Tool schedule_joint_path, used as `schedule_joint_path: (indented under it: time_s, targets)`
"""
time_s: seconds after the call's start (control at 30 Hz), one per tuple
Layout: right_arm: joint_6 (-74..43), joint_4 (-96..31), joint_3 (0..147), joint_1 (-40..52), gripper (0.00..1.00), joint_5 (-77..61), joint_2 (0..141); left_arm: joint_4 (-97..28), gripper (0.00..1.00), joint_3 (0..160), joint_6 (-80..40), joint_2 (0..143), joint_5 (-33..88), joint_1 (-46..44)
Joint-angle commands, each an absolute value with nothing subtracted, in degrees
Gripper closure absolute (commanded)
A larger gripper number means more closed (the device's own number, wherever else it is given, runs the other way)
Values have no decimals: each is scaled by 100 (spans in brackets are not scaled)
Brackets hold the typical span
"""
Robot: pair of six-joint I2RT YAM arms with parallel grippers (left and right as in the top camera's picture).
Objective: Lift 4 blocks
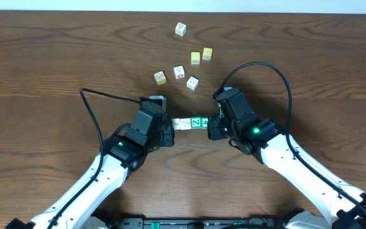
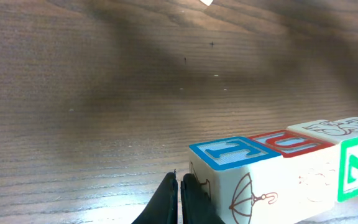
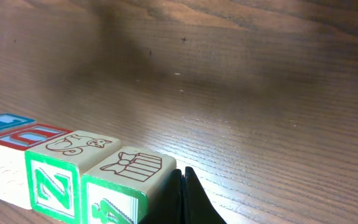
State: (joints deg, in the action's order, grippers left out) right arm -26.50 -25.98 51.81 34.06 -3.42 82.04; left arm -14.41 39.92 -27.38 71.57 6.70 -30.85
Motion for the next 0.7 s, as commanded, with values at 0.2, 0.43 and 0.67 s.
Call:
schedule_joint_path:
  time_s: [0.2,0.43,0.67]
  targets:
    - [-2565,-2469,5454,3835,99,-1826,8121,-1179,93,4429,-2792,7015,1732,-3293]
    - [-2567,-2469,5457,3835,99,-1826,8119,-1199,92,4501,-2790,6984,1730,-3293]
    - [-2567,-2473,5457,3835,99,-1824,7966,-1251,93,4504,-2792,6984,1730,-3293]
